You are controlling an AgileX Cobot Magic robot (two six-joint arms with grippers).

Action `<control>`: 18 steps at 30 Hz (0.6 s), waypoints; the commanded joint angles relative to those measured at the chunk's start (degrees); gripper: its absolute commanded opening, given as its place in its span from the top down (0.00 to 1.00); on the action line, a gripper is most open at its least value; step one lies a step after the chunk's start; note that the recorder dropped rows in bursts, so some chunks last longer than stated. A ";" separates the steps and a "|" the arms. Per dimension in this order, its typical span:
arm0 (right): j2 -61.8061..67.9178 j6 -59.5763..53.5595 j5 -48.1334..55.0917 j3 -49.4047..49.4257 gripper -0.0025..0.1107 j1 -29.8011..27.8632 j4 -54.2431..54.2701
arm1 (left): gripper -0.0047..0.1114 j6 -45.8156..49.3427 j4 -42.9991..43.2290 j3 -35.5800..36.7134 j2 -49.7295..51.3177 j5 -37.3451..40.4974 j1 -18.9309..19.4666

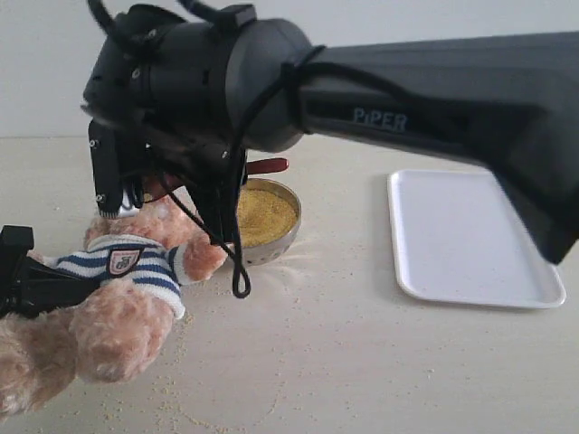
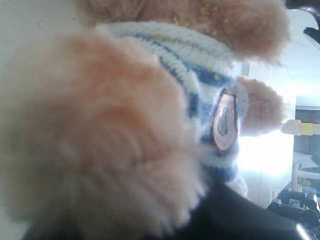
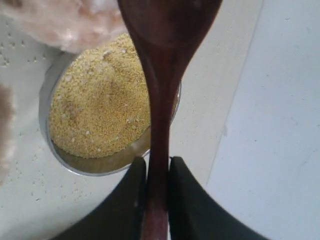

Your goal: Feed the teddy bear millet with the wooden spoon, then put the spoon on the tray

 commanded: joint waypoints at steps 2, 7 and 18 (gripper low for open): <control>2.16 14.38 -2.84 -0.09 0.98 4.25 -13.77 | 0.92 0.11 -1.58 -0.11 -0.48 2.18 -0.22; 2.93 16.58 0.08 -0.09 0.98 5.49 -15.84 | 0.92 0.11 -1.58 -0.11 -0.48 2.18 -0.22; 2.81 19.10 5.85 -0.09 0.98 5.96 -18.27 | 0.92 0.80 -2.04 -0.11 -0.48 2.18 -0.22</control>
